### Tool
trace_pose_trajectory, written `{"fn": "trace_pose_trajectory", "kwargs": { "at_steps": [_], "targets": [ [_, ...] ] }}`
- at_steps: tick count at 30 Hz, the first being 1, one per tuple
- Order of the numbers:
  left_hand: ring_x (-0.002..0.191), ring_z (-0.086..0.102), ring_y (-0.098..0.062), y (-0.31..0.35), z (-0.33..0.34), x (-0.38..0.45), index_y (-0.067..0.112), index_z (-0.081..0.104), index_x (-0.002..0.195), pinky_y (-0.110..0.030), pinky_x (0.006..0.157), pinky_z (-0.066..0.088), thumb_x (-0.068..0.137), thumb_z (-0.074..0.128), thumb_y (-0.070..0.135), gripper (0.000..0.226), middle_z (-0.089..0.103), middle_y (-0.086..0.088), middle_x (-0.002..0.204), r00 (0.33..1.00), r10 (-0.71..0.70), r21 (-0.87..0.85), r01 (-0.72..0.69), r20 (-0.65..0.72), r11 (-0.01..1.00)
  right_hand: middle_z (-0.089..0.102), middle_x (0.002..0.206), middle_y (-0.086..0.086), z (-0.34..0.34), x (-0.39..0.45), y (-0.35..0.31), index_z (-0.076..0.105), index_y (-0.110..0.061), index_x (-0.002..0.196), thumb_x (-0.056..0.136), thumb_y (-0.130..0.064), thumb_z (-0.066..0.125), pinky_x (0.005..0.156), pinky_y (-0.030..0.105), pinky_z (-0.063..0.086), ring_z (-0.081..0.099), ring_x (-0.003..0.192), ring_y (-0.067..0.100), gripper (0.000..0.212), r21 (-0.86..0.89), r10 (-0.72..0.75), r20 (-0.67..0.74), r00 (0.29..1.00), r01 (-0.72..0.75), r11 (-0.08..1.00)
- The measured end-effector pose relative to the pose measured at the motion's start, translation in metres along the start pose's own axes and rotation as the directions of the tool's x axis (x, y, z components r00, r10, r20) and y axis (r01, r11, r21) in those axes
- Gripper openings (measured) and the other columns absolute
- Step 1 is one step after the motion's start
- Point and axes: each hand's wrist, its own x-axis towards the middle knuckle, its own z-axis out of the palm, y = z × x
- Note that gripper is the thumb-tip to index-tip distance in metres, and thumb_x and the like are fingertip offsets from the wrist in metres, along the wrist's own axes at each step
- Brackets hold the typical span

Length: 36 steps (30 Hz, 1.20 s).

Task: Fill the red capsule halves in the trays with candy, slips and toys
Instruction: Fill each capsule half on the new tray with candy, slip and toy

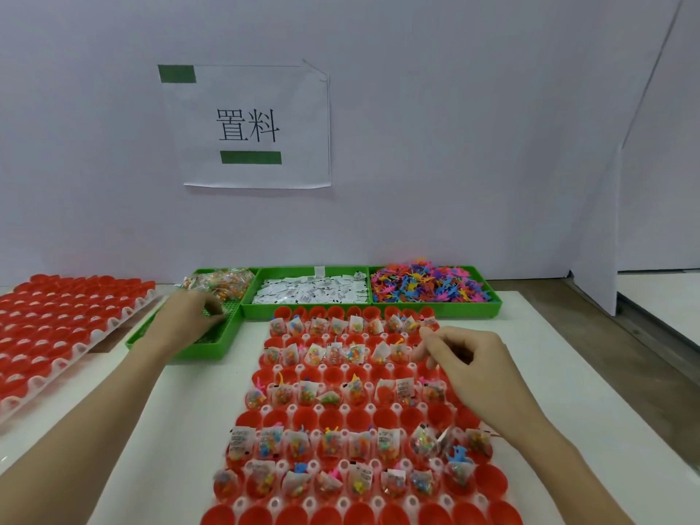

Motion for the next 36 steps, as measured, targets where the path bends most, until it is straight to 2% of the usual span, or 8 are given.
{"fn": "trace_pose_trajectory", "kwargs": {
  "at_steps": [6,10,12,14,18,25,30,36],
  "targets": [
    [0.06,0.064,-0.028,0.017,-0.009,-0.003,-0.002,0.073,0.075,-0.035,0.061,0.051,0.09,0.069,0.003,0.016,0.072,-0.014,0.069,0.986,-0.029,0.007,0.031,-0.164,0.999,0.07,0.068,-0.007,-0.007,-0.001,-0.002,0.078,-0.033,0.073,0.093,-0.051,0.054,0.058,0.015,0.048,0.064,0.063,0.015,0.036,0.051,0.026,-0.055,0.998,-0.024,0.998],
    [0.067,0.068,-0.017,0.05,-0.031,-0.021,0.006,0.077,0.085,-0.018,0.061,0.054,0.087,0.077,0.011,0.005,0.074,-0.005,0.076,0.926,-0.143,-0.332,0.02,-0.351,0.943,0.071,0.069,-0.001,-0.009,-0.002,-0.004,0.078,-0.036,0.075,0.094,-0.05,0.054,0.053,0.021,0.047,0.059,0.056,0.021,0.034,0.098,0.038,-0.057,0.998,-0.032,0.995],
    [0.068,0.072,-0.014,0.068,-0.04,-0.038,0.013,0.077,0.082,-0.011,0.062,0.056,0.083,0.082,0.014,0.005,0.076,0.001,0.072,0.934,-0.242,-0.592,0.042,-0.262,0.805,0.071,0.069,-0.001,-0.009,-0.002,-0.004,0.079,-0.036,0.075,0.095,-0.048,0.055,0.054,0.02,0.048,0.061,0.061,0.025,0.034,0.101,0.032,-0.051,0.998,-0.027,0.995],
    [0.074,0.077,-0.019,0.085,-0.044,-0.059,0.012,0.077,0.083,-0.018,0.066,0.062,0.083,0.082,0.009,0.005,0.078,-0.004,0.075,0.966,-0.24,-0.809,0.063,-0.098,0.585,0.071,0.069,-0.002,-0.007,-0.003,-0.005,0.079,-0.037,0.074,0.094,-0.05,0.054,0.059,0.013,0.047,0.064,0.065,0.018,0.034,0.093,0.033,-0.044,0.998,-0.029,0.995],
    [0.082,0.078,-0.026,0.112,-0.042,-0.099,0.008,0.073,0.095,-0.029,0.073,0.064,0.087,0.077,0.005,0.01,0.079,-0.01,0.083,0.993,-0.114,-0.905,0.083,0.038,0.417,0.071,0.07,-0.01,-0.001,-0.004,-0.011,0.079,-0.032,0.074,0.092,-0.051,0.053,0.063,0.008,0.047,0.067,0.069,0.003,0.036,0.028,0.006,0.002,1.0,-0.006,1.0],
    [0.073,0.075,-0.025,0.126,-0.046,-0.119,0.023,0.076,0.103,-0.025,0.073,0.061,0.094,0.068,0.004,0.022,0.076,-0.009,0.082,0.997,0.07,-0.903,-0.051,-0.023,0.426,0.071,0.079,-0.021,0.015,0.036,-0.025,0.072,-0.036,0.09,0.098,-0.036,0.062,0.069,0.009,0.05,0.067,0.078,-0.003,0.013,-0.273,-0.005,0.218,0.976,0.066,0.96],
    [0.065,0.075,-0.03,0.128,-0.04,-0.123,0.018,0.077,0.1,-0.038,0.066,0.063,0.097,0.062,-0.001,0.025,0.071,-0.012,0.089,0.999,0.033,-0.9,-0.007,0.009,0.436,0.074,0.088,-0.008,0.044,0.106,-0.03,0.076,-0.02,0.105,0.1,-0.029,0.062,0.079,0.02,0.054,0.067,0.08,0.002,0.017,-0.417,0.009,0.277,0.961,0.112,0.902],
    [0.066,0.077,-0.029,0.118,-0.035,-0.121,0.021,0.081,0.095,-0.028,0.061,0.062,0.099,0.06,-0.001,0.031,0.07,-0.014,0.095,0.999,-0.028,-0.906,0.029,0.018,0.423,0.077,0.109,0.011,0.091,0.175,-0.009,0.079,-0.006,0.106,0.097,-0.019,0.067,0.081,0.031,0.054,0.07,0.093,0.02,0.019,-0.564,0.128,0.309,0.943,0.073,0.823]
  ]
}}
